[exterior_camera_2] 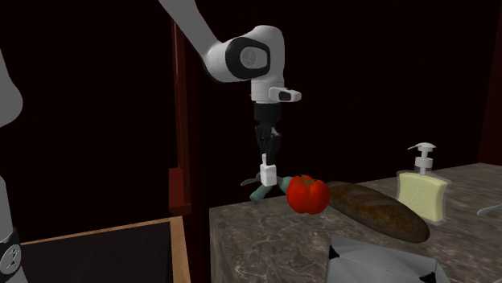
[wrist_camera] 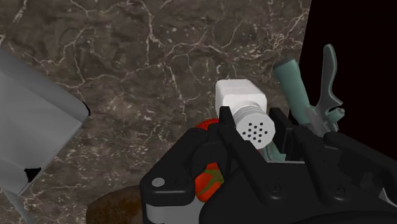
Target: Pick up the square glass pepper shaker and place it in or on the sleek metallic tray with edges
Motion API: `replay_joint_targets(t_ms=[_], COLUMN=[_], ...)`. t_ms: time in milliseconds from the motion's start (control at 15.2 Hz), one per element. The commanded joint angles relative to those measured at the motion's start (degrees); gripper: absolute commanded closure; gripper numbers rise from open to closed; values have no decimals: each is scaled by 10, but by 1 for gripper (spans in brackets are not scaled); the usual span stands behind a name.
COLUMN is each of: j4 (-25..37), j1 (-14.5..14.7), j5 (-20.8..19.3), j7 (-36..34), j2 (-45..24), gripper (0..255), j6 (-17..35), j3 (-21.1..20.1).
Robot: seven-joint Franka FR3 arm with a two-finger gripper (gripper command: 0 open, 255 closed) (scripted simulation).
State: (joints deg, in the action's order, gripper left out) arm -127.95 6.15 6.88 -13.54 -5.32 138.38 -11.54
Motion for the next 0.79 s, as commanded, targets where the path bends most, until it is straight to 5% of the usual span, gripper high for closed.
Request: replay_joint_targets(t_ms=[0,726], j4=[4,23], j1=[0,-77], j5=[1,19], j7=[-1,148], j2=[10,20], gripper=[255,255], j6=[-15,-59], j3=[0,64])
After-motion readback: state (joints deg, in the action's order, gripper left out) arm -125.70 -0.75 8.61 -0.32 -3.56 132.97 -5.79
